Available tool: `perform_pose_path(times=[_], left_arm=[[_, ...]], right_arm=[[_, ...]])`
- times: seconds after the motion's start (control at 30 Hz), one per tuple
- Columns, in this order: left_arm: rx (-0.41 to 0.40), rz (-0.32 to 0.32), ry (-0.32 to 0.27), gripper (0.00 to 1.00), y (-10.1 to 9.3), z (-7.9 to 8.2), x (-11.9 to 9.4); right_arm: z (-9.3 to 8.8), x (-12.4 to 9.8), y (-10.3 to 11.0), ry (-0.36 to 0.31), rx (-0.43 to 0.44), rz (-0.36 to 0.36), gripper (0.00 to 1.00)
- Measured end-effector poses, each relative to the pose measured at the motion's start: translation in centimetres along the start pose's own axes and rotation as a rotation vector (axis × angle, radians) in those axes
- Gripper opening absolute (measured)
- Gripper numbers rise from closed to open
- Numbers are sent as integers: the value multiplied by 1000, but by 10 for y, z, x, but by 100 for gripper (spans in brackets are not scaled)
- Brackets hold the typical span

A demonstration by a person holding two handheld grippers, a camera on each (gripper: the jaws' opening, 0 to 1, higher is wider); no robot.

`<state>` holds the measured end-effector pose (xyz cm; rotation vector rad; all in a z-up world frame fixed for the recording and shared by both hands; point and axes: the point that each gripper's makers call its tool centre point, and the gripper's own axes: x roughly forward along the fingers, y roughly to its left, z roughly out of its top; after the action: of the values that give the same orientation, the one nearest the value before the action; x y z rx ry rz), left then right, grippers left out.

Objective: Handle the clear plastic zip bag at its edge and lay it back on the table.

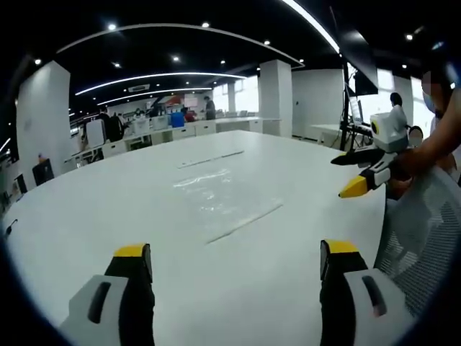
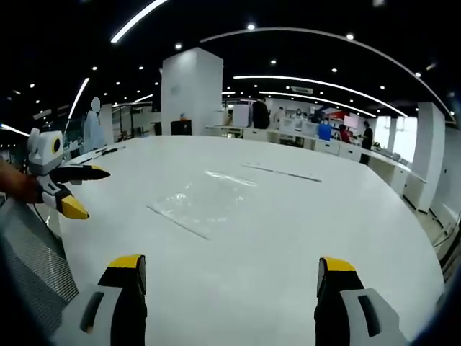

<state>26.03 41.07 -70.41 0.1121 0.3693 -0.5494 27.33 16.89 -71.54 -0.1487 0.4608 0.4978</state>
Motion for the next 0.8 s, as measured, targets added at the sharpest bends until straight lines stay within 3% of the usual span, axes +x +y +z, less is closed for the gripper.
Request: perform_pose_path(times=[0.8], left_arm=[[25, -10, 1, 95, -3, 4, -2]], right_arm=[[-7, 6, -2, 14, -17, 9, 100]])
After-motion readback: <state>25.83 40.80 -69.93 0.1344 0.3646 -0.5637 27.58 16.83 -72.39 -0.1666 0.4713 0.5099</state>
